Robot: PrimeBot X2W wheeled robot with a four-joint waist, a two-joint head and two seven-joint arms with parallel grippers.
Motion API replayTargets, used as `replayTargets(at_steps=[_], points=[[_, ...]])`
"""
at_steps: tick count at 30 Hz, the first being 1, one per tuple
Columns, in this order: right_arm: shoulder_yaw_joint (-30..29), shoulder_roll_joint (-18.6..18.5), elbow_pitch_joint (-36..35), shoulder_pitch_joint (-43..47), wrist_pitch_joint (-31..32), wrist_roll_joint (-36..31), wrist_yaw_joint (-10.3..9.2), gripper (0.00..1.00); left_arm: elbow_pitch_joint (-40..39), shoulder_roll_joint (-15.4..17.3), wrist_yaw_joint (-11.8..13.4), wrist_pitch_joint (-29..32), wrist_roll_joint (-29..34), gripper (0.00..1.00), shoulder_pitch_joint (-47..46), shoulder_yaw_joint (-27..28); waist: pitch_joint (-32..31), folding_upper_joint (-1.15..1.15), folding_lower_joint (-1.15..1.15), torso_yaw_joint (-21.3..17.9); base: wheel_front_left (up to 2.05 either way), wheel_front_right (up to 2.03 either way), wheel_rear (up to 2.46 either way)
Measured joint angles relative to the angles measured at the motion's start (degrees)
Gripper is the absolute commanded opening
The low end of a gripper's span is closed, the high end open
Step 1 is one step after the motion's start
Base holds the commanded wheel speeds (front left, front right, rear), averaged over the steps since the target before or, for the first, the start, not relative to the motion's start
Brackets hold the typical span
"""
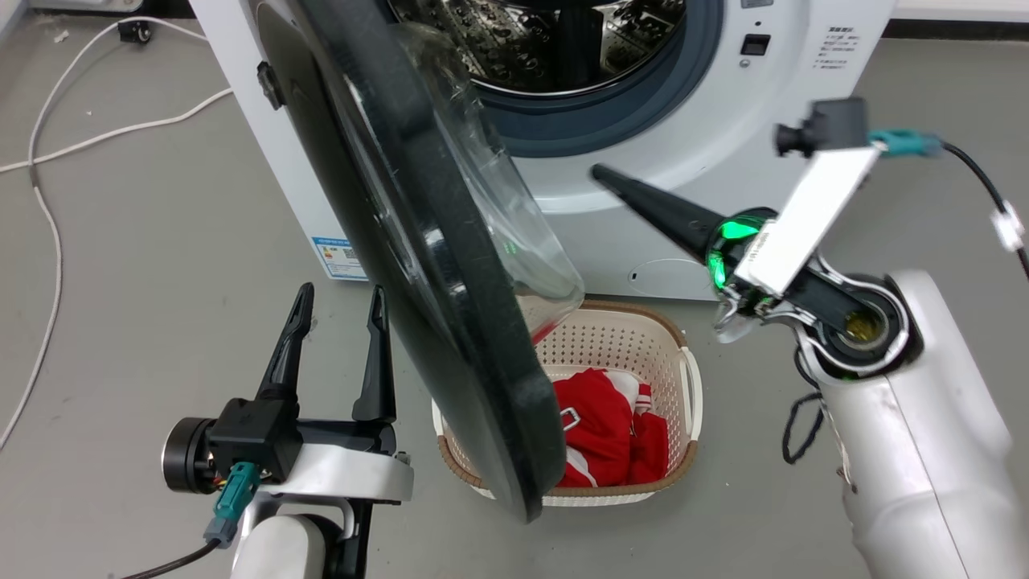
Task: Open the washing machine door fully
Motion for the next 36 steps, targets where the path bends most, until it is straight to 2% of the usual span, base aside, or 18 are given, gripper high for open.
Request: replayTargets(at_steps=[9,10,11,12,13,18,23,26,30,31,32,36], points=[[-9.48,-1.89,-6.20,14.32,-17.89,-3.89,0.00,0.00,0.22,0.00,-0.04,0.00,0.21,1.00,1.99,2.21,-2.29,0.00,0.00,-2.25,0.00,0.00,0.00],[-10.20,-1.89,-6.86,16.33,-19.54,-4.33,0.00,0.14,0.20,0.00,-0.01,0.00,0.25,1.00,2.27,2.49,-2.60,0.00,0.00,-2.49,0.00,0.00,0.00],[-11.00,-1.77,-7.32,18.08,-21.30,-4.78,0.00,0.38,0.12,0.01,0.00,0.00,0.27,1.00,2.52,2.75,-2.86,0.00,0.00,-2.74,0.00,0.00,0.00],[-11.65,-1.71,-7.82,19.78,-22.93,-5.58,0.00,0.45,0.07,0.01,0.01,0.00,0.27,1.00,2.82,2.93,-3.11,0.00,0.00,-2.94,0.00,0.00,0.00],[-12.15,-1.75,-8.47,21.47,-24.53,-6.59,0.00,1.00,0.05,0.00,0.02,0.00,0.27,1.00,3.09,3.14,-3.32,0.00,0.00,-3.14,0.00,0.00,0.00],[-14.24,-1.27,-10.26,27.17,-34.07,-12.04,0.00,1.00,0.12,0.00,-0.08,0.00,0.46,1.00,3.79,3.96,-4.27,0.00,0.00,-3.69,0.00,0.00,0.00],[-15.45,-1.36,-10.00,30.85,-44.33,-26.01,0.00,1.00,0.45,0.00,-0.56,0.00,0.91,1.00,4.43,4.28,-5.36,0.00,0.00,-3.94,0.00,0.00,0.00],[-17.05,-1.40,-9.75,31.86,-49.23,-37.56,0.01,1.00,0.56,0.00,-0.70,0.00,1.22,1.00,5.00,4.49,-5.85,0.00,0.00,-4.12,0.00,0.00,0.00],[-20.54,-1.08,-11.58,32.25,-51.68,-52.04,0.00,1.00,0.65,0.00,-1.09,0.00,1.57,1.00,5.33,5.00,-6.22,0.00,0.00,-4.39,0.00,0.00,0.00],[-21.47,-0.71,-14.13,32.65,-52.16,-59.78,0.01,1.00,0.65,-0.01,-1.20,0.00,1.64,1.00,5.41,5.26,-6.30,0.00,0.00,-4.51,0.00,0.00,0.00],[-21.83,-0.56,-15.53,33.03,-52.33,-64.29,0.01,1.00,0.65,0.00,-1.42,0.00,1.72,1.00,5.42,5.38,-6.27,0.00,0.00,-4.55,0.00,0.00,0.00],[-21.67,-0.26,-20.91,34.40,-52.65,-74.24,0.01,1.00,0.65,-0.01,-1.67,0.00,2.15,1.00,5.42,5.66,-6.25,0.00,0.00,-4.58,0.00,0.00,0.00]])
